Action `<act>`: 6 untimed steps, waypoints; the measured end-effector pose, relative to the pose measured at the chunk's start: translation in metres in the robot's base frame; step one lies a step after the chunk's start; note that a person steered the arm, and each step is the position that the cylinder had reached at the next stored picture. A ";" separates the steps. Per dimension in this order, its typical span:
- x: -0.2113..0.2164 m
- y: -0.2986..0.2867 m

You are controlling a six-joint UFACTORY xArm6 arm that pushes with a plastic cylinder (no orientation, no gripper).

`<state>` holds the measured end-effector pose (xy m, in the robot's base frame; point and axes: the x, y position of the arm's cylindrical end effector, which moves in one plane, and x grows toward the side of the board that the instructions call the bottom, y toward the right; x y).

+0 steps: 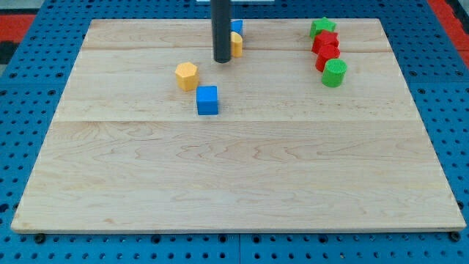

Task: Slide the yellow hexagon to the bottom left side of the yellow heart

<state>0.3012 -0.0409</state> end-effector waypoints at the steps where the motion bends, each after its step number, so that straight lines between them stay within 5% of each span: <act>1: 0.000 -0.051; 4: 0.094 -0.054; 6: 0.047 -0.049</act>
